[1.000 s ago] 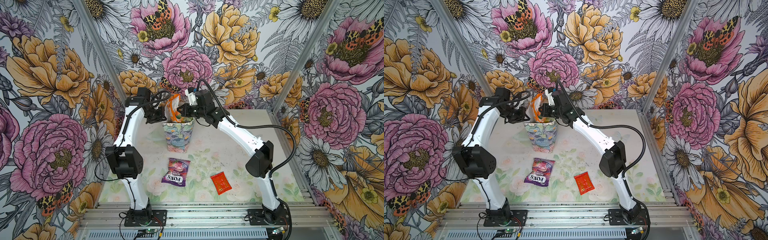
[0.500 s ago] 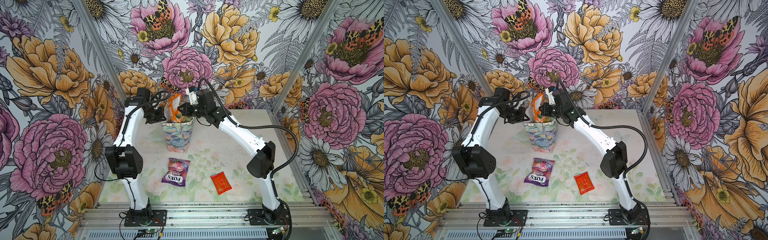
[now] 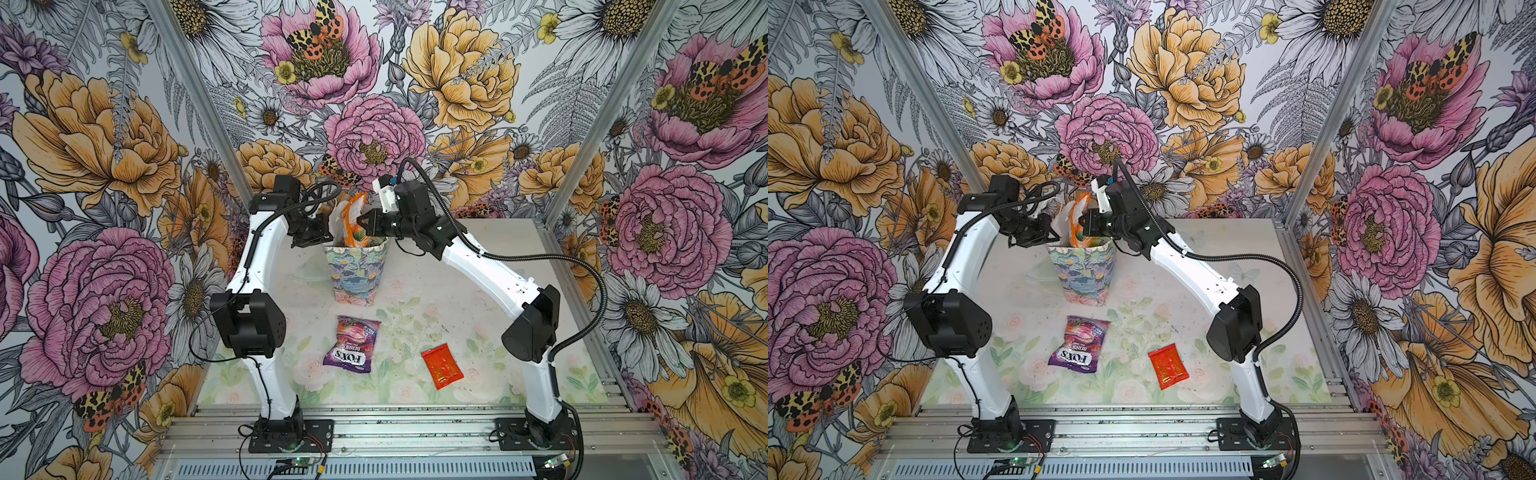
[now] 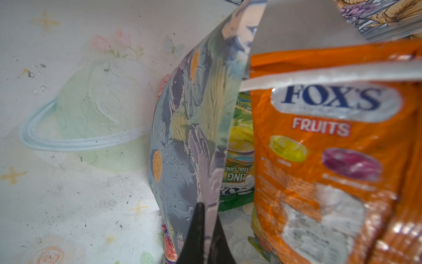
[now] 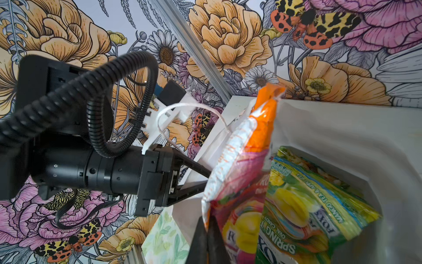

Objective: Place the snacks into the paper bag
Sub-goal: Place the snack in the paper bag.

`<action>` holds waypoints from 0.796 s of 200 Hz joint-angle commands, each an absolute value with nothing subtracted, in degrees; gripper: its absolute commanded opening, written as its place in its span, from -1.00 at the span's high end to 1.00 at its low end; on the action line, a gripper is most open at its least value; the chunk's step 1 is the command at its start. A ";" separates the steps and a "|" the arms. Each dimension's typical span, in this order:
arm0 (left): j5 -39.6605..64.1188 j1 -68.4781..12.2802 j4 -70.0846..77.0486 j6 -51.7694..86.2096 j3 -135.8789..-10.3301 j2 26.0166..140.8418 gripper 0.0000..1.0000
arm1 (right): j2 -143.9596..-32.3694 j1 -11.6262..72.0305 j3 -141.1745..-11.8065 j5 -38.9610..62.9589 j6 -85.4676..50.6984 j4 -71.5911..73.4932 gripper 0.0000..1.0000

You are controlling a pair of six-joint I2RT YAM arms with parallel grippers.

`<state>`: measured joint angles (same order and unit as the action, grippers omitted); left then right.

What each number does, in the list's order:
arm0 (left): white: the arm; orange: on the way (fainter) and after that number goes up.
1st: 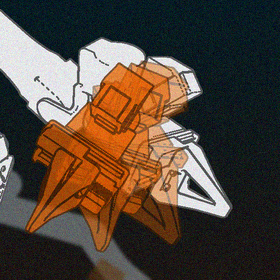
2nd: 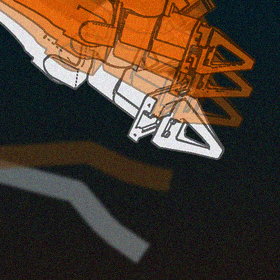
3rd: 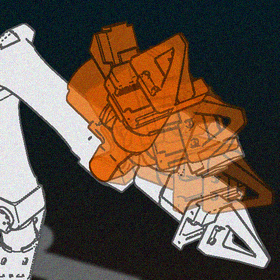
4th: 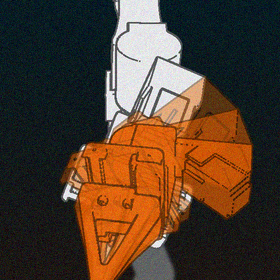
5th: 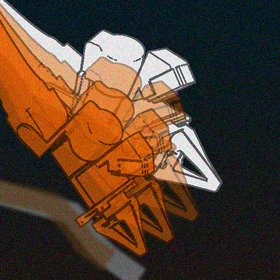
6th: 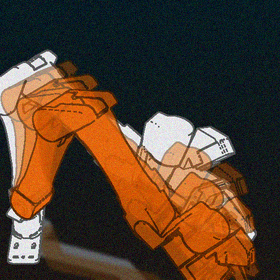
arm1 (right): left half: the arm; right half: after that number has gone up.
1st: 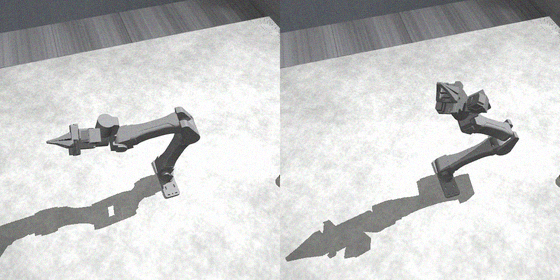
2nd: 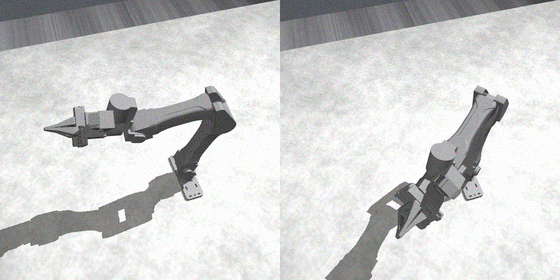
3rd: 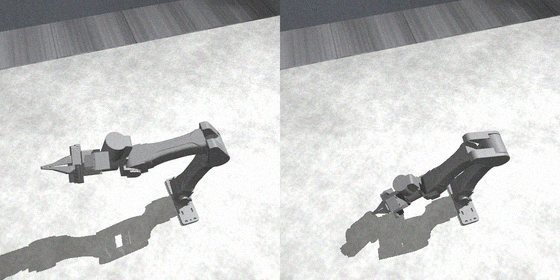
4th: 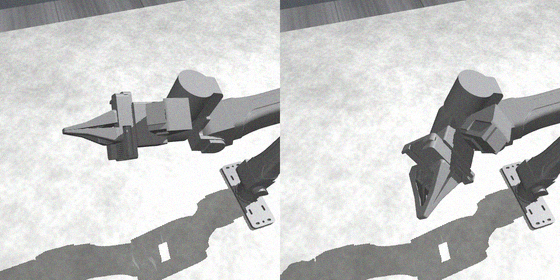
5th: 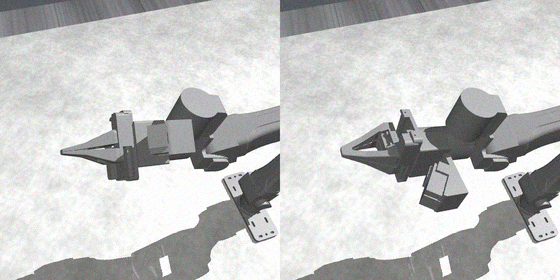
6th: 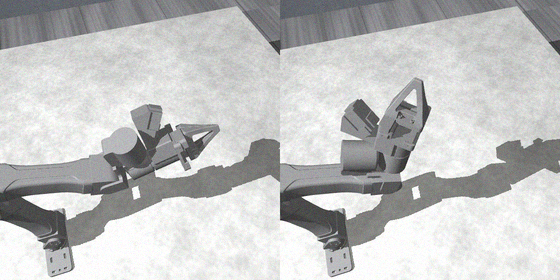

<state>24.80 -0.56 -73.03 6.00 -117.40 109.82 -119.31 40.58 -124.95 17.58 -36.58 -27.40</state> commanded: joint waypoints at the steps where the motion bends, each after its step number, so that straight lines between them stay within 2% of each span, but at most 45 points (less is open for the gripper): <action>1: 27.16 -0.13 -71.76 6.19 -117.63 107.66 1.00 | -117.09 40.99 -125.16 17.04 -36.36 -23.14 1.00; 71: 27.25 -0.18 -71.77 6.15 -117.63 107.67 1.00 | -121.21 40.72 -127.34 17.44 -37.81 -22.94 1.00; 83: 27.25 -0.13 -71.74 6.15 -117.59 107.66 1.00 | -121.17 40.56 -127.35 17.72 -38.00 -23.00 0.76; 100: 27.26 -0.16 -71.72 6.15 -117.53 107.73 1.00 | -120.15 40.52 -126.88 17.31 -37.99 -23.02 0.20; 122: 27.27 -0.09 -71.73 6.15 -117.52 107.74 1.00 | -117.79 40.51 -125.70 16.45 -36.87 -22.98 -0.29; 159: 27.25 -0.07 -71.73 6.14 -117.51 107.75 1.00 | -113.57 40.49 -123.87 15.91 -35.22 -22.99 -0.52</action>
<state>24.97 -0.56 -73.01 6.00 -117.40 109.82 -119.31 40.53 -124.70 16.80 -36.86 -24.69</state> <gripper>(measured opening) 0.045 0.733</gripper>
